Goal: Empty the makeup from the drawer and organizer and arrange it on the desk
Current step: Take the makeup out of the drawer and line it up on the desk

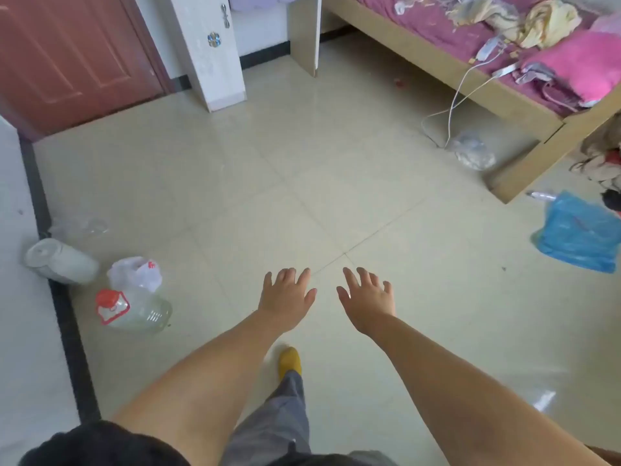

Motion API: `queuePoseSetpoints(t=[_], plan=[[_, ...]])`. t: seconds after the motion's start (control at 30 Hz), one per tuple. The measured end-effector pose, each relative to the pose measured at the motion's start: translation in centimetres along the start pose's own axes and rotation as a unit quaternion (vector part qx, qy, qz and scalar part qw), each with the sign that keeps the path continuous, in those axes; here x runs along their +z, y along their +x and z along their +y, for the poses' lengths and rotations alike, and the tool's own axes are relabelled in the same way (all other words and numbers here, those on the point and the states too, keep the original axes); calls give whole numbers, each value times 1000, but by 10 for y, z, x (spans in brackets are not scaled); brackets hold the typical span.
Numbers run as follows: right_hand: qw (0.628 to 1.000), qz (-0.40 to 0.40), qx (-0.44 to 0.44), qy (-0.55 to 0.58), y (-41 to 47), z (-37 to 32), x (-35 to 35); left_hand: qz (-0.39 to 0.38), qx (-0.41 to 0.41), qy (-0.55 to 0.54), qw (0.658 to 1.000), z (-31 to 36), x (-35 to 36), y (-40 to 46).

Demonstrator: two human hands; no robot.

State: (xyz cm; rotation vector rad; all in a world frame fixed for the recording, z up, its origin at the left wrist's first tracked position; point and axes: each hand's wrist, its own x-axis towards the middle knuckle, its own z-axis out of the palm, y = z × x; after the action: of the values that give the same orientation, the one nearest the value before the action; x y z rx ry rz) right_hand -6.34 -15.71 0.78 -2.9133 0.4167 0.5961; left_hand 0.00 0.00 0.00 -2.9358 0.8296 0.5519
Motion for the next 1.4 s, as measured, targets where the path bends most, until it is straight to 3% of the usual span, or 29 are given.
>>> queuePoseSetpoints(t=[0.37, 0.87, 1.17, 1.4], plan=[[999, 21, 43, 24, 192, -9, -105, 6, 18, -8, 1000, -70, -96, 197], [1000, 17, -8, -22, 541, 55, -268, 9, -48, -31, 998, -107, -230, 536], [999, 22, -21, -23, 767, 33, -348, 29, -57, -27, 998, -182, -306, 749], [999, 37, -1, 21, 930, 11, -443, 3, -40, -22, 999, -245, -385, 918]])
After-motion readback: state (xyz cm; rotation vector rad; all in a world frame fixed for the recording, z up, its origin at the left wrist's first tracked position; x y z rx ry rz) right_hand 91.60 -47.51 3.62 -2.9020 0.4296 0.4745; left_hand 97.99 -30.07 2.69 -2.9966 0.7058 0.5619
